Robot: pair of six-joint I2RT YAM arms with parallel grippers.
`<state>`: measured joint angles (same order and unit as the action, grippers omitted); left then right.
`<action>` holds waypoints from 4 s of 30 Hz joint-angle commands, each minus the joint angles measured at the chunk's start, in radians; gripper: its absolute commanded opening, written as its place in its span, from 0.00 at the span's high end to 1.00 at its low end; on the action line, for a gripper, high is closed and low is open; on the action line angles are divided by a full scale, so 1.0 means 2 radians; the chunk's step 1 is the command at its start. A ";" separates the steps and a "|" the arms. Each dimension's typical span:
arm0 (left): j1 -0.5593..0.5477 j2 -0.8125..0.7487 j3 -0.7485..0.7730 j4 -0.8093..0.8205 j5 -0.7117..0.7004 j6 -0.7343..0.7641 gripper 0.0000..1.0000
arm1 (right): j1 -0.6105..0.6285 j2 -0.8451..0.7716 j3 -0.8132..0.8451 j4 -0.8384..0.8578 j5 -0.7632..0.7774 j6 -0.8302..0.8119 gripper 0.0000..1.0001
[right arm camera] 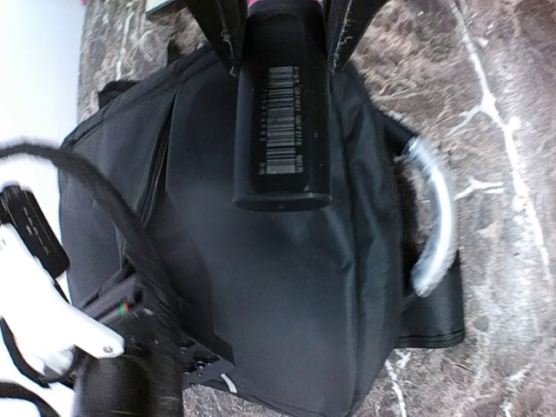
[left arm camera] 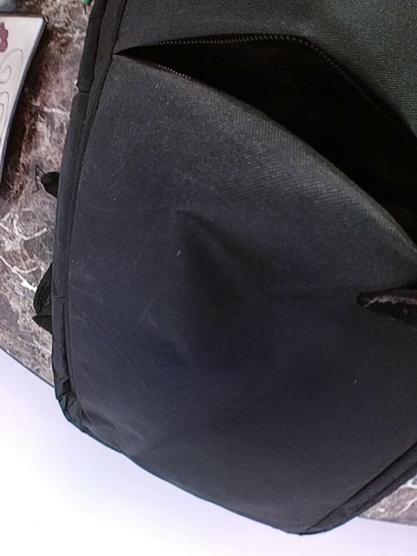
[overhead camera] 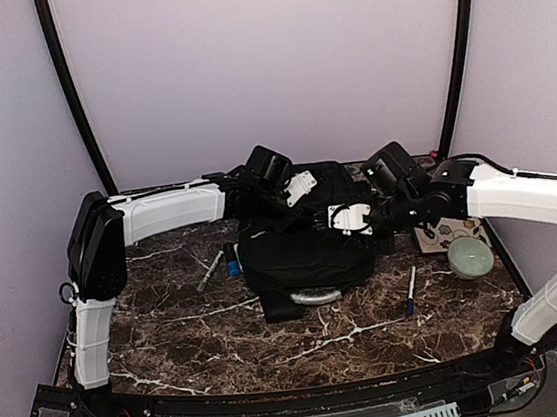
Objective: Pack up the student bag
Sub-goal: Pick up the lower front pocket of the student bag, then place the pen in the lower front pocket of the bag, then pick up the pen from the center of the board.
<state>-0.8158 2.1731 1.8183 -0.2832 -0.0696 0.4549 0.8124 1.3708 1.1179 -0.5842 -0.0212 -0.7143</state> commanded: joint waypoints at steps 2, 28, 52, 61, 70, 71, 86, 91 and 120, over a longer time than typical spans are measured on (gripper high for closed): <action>-0.007 -0.063 0.033 -0.020 0.094 -0.058 1.00 | 0.025 0.052 0.008 0.102 0.077 -0.037 0.87; -0.007 -0.076 0.044 -0.035 0.171 -0.126 1.00 | 0.053 0.191 0.000 0.253 0.218 -0.143 0.89; 0.001 -0.082 0.016 -0.029 0.183 -0.119 1.00 | 0.061 0.132 -0.062 0.282 0.199 -0.111 0.53; 0.019 -0.088 -0.024 0.030 0.232 -0.157 1.00 | 0.067 0.026 -0.046 0.066 0.064 -0.031 0.53; 0.020 -0.078 -0.044 0.045 0.232 -0.170 1.00 | -0.002 -0.070 -0.089 -0.056 0.021 -0.015 0.57; 0.021 -0.078 -0.044 0.044 0.234 -0.170 1.00 | -0.014 -0.078 -0.093 -0.068 0.018 -0.020 0.58; 0.019 -0.086 -0.054 0.033 0.240 -0.163 1.00 | -0.095 -0.071 -0.173 -0.135 0.026 -0.168 0.58; 0.019 -0.095 -0.056 0.034 0.240 -0.159 1.00 | -0.095 -0.010 -0.184 -0.075 0.072 -0.179 0.66; 0.006 -0.102 -0.067 0.036 0.241 -0.146 1.00 | -0.097 0.083 -0.155 -0.052 0.081 -0.178 0.85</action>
<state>-0.7776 2.0659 1.6855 -0.2417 0.3317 0.1574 0.6270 1.5005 0.7799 -0.6422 0.1654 -1.1339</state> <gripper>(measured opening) 0.072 0.155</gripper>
